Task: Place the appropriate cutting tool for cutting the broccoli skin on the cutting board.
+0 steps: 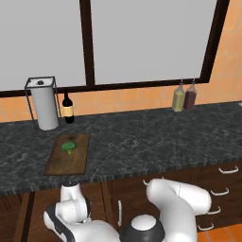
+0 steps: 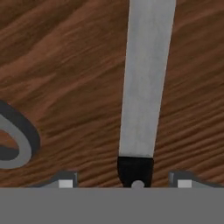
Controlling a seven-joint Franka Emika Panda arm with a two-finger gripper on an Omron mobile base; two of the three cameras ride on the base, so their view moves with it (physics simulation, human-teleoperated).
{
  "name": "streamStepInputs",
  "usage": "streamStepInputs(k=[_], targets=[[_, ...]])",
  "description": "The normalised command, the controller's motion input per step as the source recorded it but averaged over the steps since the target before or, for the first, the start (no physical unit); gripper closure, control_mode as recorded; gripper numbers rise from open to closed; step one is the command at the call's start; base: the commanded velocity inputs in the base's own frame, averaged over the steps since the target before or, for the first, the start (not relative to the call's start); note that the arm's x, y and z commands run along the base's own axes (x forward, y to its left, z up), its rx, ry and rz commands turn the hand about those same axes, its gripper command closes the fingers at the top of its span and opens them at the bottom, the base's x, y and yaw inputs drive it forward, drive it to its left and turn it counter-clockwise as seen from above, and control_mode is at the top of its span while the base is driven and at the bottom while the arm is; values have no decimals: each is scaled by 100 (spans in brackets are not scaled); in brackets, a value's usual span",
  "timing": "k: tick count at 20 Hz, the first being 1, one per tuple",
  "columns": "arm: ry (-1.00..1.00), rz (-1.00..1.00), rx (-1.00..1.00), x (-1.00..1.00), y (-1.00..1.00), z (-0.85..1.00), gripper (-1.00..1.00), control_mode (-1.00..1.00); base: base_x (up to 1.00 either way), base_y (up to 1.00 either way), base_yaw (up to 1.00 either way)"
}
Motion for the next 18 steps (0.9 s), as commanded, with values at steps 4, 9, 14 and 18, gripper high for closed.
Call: streamStepInputs(k=[4, 9, 14, 18], targets=[[0, 0, -2, 0, 13, -49, 100, -100, 0, 0, 0], [-2, 0, 3, -17, -3, -51, 100, -100, 0, 0, 0], [-14, 0, 20, -53, -41, -20, 100, -100, 0, 0, 0], [-12, -11, 7, -23, -16, 38, 100, -100, 0, 0, 0]])
